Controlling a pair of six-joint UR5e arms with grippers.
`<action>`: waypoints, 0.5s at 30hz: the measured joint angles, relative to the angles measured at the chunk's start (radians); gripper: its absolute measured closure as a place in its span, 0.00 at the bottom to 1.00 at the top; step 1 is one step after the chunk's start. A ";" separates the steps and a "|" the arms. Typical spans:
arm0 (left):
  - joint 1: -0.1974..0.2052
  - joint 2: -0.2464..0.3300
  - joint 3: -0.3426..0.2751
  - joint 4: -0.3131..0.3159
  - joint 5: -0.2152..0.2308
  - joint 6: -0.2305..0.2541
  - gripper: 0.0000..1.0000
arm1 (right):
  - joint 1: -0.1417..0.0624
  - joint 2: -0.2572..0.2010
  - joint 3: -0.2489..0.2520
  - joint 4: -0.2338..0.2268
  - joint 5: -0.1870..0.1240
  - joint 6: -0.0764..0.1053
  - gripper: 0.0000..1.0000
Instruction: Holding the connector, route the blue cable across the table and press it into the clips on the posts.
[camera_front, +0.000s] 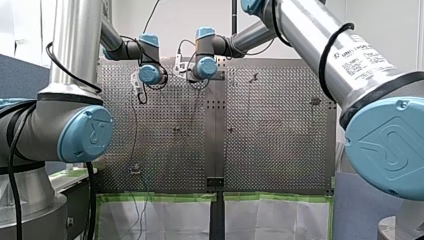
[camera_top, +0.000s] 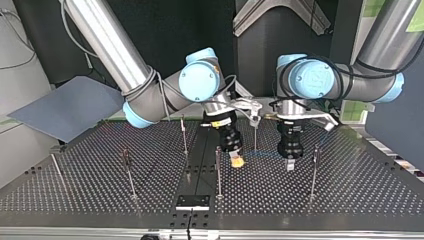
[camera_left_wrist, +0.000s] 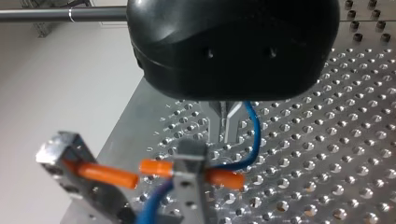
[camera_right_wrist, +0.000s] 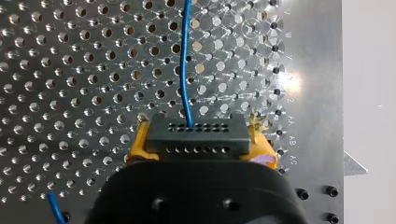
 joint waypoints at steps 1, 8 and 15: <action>-0.001 0.000 0.000 -0.003 0.000 -0.001 1.00 | 0.000 0.000 0.000 0.000 0.000 0.000 1.00; -0.007 0.002 -0.004 -0.061 -0.032 0.001 1.00 | 0.004 0.000 0.002 0.008 0.001 0.001 1.00; -0.014 0.035 -0.045 -0.066 -0.066 0.002 1.00 | 0.006 0.000 0.019 0.014 0.001 0.002 1.00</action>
